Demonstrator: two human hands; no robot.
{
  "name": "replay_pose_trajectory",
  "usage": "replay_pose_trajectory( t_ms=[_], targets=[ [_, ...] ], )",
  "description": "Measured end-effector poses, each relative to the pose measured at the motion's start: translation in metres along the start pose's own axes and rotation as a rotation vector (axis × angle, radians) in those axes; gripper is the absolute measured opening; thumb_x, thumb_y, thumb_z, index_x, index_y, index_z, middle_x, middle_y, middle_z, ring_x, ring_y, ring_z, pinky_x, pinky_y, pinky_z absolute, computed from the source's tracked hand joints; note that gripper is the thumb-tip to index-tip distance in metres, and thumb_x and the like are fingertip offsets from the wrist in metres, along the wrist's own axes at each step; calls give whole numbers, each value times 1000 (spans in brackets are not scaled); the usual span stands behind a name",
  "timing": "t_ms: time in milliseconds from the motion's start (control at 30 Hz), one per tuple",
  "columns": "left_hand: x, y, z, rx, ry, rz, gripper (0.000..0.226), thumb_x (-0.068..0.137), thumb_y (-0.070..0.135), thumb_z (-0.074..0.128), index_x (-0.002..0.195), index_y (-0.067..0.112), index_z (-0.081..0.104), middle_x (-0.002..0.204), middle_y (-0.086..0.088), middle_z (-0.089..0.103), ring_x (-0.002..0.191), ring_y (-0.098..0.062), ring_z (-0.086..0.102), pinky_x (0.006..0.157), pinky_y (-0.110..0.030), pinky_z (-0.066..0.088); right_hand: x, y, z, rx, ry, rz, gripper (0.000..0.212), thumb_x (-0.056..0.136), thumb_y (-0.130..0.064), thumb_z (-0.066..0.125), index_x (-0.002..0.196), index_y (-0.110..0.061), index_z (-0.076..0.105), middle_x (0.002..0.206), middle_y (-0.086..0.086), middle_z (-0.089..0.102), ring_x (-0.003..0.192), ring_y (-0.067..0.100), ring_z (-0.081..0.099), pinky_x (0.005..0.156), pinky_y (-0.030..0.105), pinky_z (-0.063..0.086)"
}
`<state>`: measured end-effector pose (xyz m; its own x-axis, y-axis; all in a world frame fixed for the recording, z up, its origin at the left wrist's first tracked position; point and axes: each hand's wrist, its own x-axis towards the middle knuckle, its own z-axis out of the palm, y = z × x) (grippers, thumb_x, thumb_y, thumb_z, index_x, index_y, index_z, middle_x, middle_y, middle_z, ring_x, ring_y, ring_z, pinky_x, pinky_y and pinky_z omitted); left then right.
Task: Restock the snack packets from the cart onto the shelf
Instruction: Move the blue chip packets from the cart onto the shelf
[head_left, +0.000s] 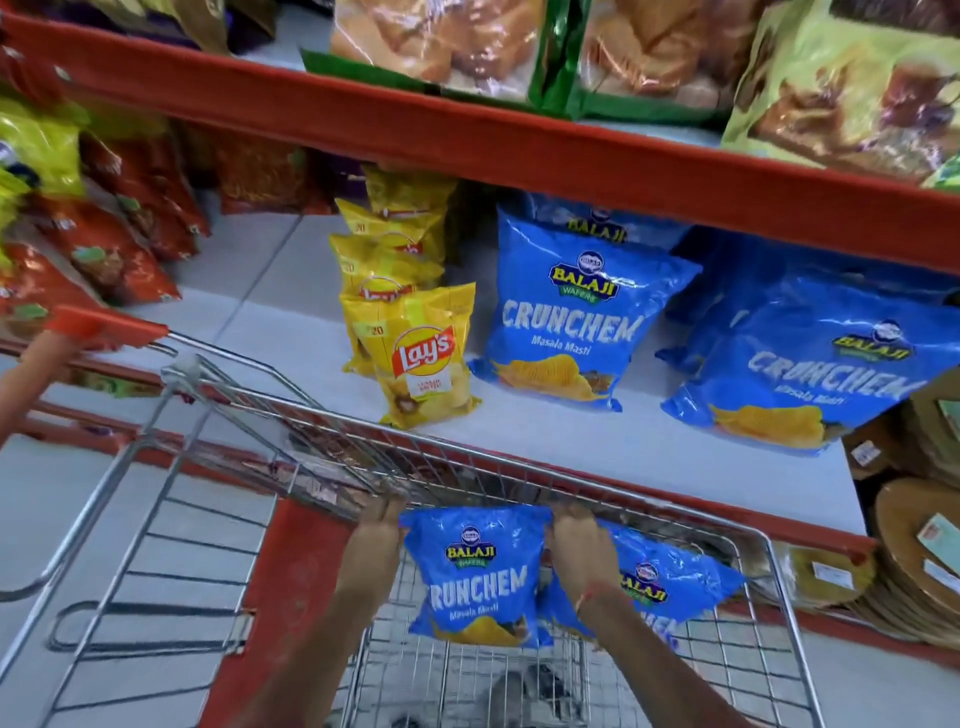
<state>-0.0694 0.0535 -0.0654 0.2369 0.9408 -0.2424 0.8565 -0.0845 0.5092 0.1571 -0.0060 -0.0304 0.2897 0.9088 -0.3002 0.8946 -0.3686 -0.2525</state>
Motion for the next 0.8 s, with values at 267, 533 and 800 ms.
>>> replay_pose_trajectory(
  t_ms=[267, 533, 800],
  targets=[
    [13, -4, 19, 104, -108, -78, 36, 85, -4, 46, 116, 11, 57, 115, -17, 64, 102, -35, 62, 85, -41, 53, 10, 2, 30, 119, 24, 109, 35, 89, -4, 55, 122, -4, 48, 99, 20, 69, 92, 32, 65, 76, 38, 54],
    [-36, -6, -2, 44, -76, -120, 20, 86, 5, 55, 100, 9, 67, 100, -20, 72, 96, -34, 65, 80, -37, 51, -34, 8, 19, 518, 44, 142, 11, 80, -9, 71, 90, -8, 73, 79, 16, 75, 55, 10, 58, 74, 32, 58],
    [-74, 20, -67, -184, 224, 241, 17, 83, -4, 60, 90, 8, 70, 90, -8, 68, 89, -7, 58, 80, -7, 42, -96, 16, -39, 632, 315, -15, 11, 73, -13, 77, 75, -24, 75, 68, -20, 71, 68, 4, 66, 58, 5, 47]
  ],
)
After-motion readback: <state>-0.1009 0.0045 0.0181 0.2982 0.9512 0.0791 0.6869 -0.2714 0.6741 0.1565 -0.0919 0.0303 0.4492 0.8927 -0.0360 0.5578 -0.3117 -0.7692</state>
